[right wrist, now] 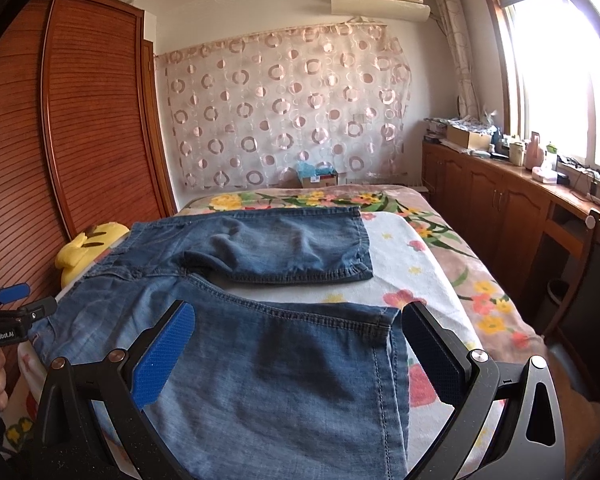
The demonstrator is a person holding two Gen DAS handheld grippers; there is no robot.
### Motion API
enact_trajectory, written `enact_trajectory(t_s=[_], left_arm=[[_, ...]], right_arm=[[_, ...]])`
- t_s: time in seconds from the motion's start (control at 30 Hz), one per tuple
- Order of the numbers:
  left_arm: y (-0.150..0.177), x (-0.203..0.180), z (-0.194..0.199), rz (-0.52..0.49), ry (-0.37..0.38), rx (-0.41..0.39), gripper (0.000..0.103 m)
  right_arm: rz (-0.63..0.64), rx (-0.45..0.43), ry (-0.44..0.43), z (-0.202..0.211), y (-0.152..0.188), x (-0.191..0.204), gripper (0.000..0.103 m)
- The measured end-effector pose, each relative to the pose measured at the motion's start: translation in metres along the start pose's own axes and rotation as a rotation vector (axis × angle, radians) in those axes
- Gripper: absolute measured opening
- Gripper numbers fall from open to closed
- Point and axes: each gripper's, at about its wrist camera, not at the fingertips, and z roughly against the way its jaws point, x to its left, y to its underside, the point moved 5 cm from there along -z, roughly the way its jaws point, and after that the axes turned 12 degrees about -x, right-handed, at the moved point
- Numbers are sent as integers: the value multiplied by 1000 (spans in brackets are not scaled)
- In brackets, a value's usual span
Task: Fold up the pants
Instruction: 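Lower the left gripper to the waistband while the right gripper moves to the leg hem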
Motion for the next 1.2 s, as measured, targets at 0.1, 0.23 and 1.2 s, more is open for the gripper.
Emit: enact_trajectory(t_s=[0.1,0.23,1.2], left_arm=[[6,6,-9,-4,-3,37,94],[14,16,-19,2,-6,75,94],[52,133,-22,115,-74,136,87]], right_arm=[[4,16,3,-2,2,-2,103],[-4,46,5,-4,5,-6,103],[22,168,4,12,5,-34,93]])
